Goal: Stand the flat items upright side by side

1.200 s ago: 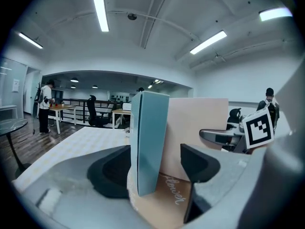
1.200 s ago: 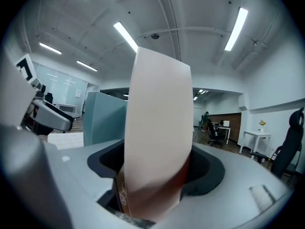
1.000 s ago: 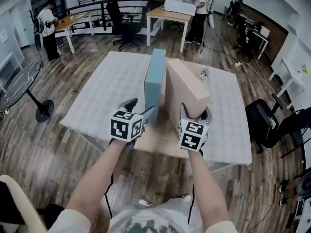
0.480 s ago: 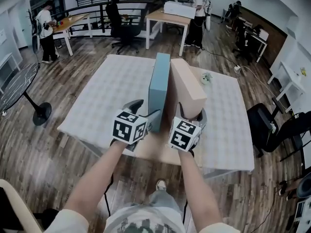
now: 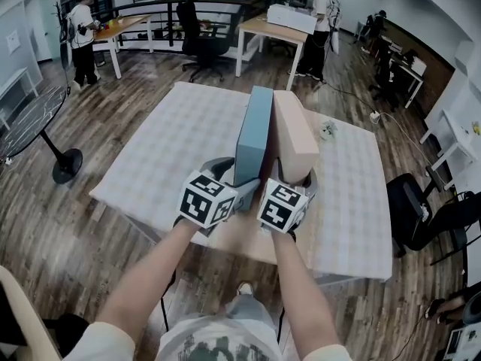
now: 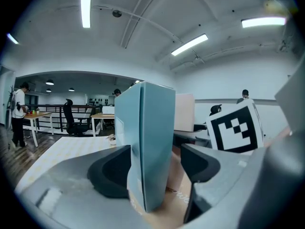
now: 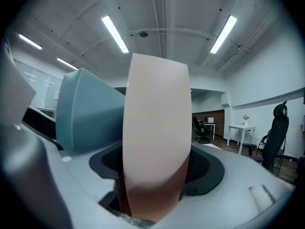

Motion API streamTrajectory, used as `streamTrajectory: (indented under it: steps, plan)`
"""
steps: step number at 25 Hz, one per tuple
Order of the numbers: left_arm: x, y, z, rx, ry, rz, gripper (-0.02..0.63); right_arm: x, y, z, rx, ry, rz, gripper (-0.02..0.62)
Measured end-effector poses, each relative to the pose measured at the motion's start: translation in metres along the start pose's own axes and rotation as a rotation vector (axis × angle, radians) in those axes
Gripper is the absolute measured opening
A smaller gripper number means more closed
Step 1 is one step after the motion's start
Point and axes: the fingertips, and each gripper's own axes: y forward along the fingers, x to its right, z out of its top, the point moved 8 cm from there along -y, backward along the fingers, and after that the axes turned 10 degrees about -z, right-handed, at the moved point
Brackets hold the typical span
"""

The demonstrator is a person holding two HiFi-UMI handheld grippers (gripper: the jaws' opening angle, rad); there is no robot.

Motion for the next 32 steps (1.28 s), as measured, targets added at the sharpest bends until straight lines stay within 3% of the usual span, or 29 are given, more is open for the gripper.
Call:
streamTrajectory:
  steps: [4,12,20,22,28,32]
  plan:
    - [0.001,0.001,0.0,-0.002,0.0,-0.016,0.337,-0.009,0.0,0.0,-0.014,0.014,0.05,0.319]
    - [-0.001,-0.003,0.002,-0.001,-0.009,-0.008,0.337,-0.001,-0.007,0.0,-0.028,0.003,0.25,0.316]
    - [-0.008,-0.01,0.0,-0.02,-0.004,-0.004,0.335,0.026,-0.026,-0.002,-0.029,-0.031,0.526,0.324]
    - [-0.012,-0.01,0.0,-0.027,-0.006,-0.011,0.302,0.035,-0.025,-0.003,-0.036,-0.027,0.593,0.324]
    - [-0.013,-0.005,0.003,-0.031,-0.019,-0.04,0.256,0.045,-0.017,-0.005,-0.082,-0.032,0.711,0.25]
    - [-0.015,-0.005,0.002,-0.03,-0.021,-0.039,0.241,0.036,-0.019,-0.006,-0.07,-0.009,0.712,0.239]
